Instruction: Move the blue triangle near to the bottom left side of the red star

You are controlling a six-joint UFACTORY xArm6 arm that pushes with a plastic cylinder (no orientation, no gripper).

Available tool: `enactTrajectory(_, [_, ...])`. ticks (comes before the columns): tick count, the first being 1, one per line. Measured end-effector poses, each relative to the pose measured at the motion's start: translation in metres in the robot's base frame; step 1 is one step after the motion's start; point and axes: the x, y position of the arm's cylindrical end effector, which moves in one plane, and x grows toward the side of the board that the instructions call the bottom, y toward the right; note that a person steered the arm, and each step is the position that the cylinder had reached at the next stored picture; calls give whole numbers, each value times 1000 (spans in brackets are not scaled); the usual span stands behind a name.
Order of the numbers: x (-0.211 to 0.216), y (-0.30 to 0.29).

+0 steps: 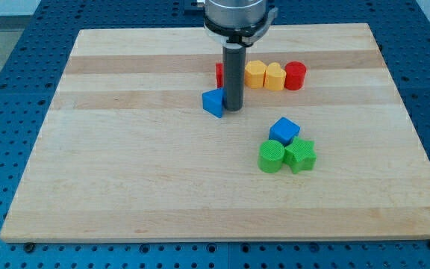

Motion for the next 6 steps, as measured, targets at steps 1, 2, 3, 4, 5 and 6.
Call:
enactTrajectory(1, [0, -4])
enactTrajectory(2, [4, -4])
enactTrajectory(3, [5, -16])
enactTrajectory(4, [43, -16])
enactTrajectory(5, [50, -17])
enactTrajectory(6, [49, -20])
